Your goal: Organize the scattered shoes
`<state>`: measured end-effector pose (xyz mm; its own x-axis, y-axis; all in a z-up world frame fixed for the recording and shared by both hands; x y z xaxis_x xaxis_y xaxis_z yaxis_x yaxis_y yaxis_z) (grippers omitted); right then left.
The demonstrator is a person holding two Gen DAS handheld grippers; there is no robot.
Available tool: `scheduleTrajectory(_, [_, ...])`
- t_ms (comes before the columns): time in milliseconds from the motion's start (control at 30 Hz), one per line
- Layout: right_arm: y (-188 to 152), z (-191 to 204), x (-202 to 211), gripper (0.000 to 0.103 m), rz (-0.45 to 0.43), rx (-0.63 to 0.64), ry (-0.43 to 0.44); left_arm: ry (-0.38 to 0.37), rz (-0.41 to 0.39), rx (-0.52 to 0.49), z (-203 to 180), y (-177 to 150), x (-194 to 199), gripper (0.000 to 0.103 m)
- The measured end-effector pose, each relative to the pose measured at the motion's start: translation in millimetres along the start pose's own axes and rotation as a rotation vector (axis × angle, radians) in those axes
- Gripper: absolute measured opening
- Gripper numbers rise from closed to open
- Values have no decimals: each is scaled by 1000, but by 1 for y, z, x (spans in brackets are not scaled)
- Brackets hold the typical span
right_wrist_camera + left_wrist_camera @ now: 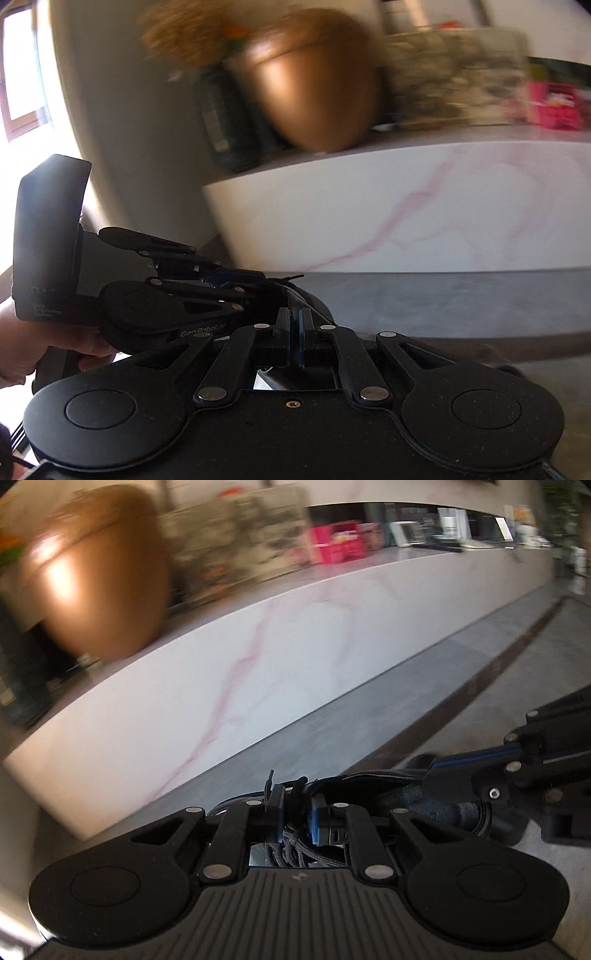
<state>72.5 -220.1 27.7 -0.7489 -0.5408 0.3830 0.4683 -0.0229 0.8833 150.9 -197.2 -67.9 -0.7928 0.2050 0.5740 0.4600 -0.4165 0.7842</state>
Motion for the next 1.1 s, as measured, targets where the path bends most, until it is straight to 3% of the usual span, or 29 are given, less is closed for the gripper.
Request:
scheduleTrajectory(133, [-13,-46,2,3,6,-73,-114,-79,-13,-103,-42,12,-51,11])
scheduleTrajectory(300, [-38,-91,-6,3,33,-164,-197,-154,2,-206,-83,7,-98,11])
scheduleTrajectory(633, [-78,-136,-1,3,67,-285,-281,-222,-7,-338,-144,-6,-116,12])
scheduleTrajectory(900, [-135,-163,-1,3,155,-362,-357,-315,11,-442,-192,-29,-128,12])
scheduleTrajectory(1100, [-166,-178,10,2,201,-392,-385,-330,25,-511,-207,-50,-126,12])
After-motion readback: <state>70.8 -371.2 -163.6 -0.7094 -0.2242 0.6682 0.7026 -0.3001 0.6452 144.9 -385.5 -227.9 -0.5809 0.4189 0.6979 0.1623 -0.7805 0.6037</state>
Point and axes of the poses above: each gripper's, at about its wrist camera, not at the fingertips, and x roughly against the way its jaws point, z to its left, y to its top, the point moved 6 cm from there along -x, roughly the way its jaws point, and after that the axes turned 7 degrees about -z, right-handed, at the moved point
